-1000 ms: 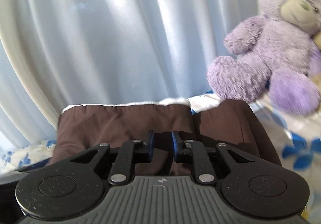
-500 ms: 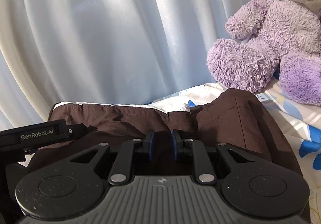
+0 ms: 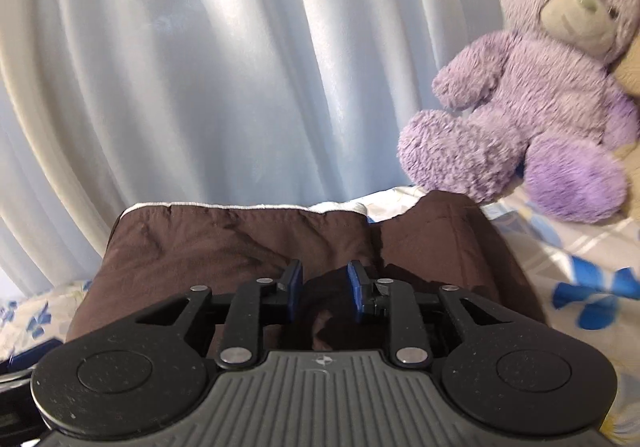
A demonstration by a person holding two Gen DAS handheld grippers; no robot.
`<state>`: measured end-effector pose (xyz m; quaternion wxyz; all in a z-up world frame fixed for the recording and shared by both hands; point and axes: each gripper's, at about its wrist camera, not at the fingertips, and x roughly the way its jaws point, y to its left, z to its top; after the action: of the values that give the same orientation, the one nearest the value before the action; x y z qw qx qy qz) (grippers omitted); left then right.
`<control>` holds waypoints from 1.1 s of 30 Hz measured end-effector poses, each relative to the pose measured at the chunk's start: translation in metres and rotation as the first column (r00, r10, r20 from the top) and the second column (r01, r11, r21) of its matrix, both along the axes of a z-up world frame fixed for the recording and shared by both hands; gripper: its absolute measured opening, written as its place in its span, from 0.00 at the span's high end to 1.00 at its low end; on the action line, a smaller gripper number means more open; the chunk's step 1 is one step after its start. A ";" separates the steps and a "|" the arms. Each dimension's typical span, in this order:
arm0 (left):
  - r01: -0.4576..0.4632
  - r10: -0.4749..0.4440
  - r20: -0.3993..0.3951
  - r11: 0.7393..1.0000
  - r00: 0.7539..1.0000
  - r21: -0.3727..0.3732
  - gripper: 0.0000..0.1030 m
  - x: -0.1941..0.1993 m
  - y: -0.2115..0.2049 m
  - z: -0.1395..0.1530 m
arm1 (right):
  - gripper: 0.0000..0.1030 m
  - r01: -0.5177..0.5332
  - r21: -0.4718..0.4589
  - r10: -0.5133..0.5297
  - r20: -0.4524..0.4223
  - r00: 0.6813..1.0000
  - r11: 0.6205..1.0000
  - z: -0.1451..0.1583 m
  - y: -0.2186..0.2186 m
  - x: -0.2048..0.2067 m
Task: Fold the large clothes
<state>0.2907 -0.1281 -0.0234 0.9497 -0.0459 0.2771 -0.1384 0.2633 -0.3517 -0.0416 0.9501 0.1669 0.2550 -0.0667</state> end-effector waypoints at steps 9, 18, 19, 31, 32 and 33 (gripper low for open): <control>-0.012 0.011 0.071 1.000 0.997 0.007 0.00 -0.008 -0.004 -0.017 | 0.57 0.044 -0.085 -0.040 0.053 0.998 0.995 -0.028 0.003 -0.034; 0.145 -0.183 -0.154 0.962 0.971 -0.230 0.00 0.005 0.092 0.021 | 0.37 -0.083 0.172 0.081 0.016 0.997 0.982 -0.002 -0.043 -0.057; 0.146 -0.193 -0.175 0.957 0.965 -0.251 0.00 0.007 0.105 0.022 | 0.34 -0.092 0.206 0.089 0.024 0.996 0.974 0.001 -0.058 -0.067; 0.151 -0.286 -0.318 0.909 0.904 -0.388 0.00 0.042 0.109 -0.026 | 0.34 -0.124 0.566 0.223 -0.110 0.968 0.815 -0.057 -0.135 -0.058; 0.141 -0.282 -0.322 0.906 0.904 -0.398 0.00 0.044 0.110 -0.027 | 0.34 -0.131 0.576 0.238 -0.114 0.965 0.807 -0.060 -0.136 -0.053; 0.137 -0.283 -0.326 0.904 0.902 -0.406 0.00 0.045 0.111 -0.027 | 0.34 -0.132 0.576 0.247 -0.125 0.961 0.806 -0.061 -0.136 -0.048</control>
<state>0.3357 -0.0171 -0.0507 0.8311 -0.2207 0.4265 -0.2804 0.2151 -0.4876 -0.1030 0.8308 0.4055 0.3701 0.0910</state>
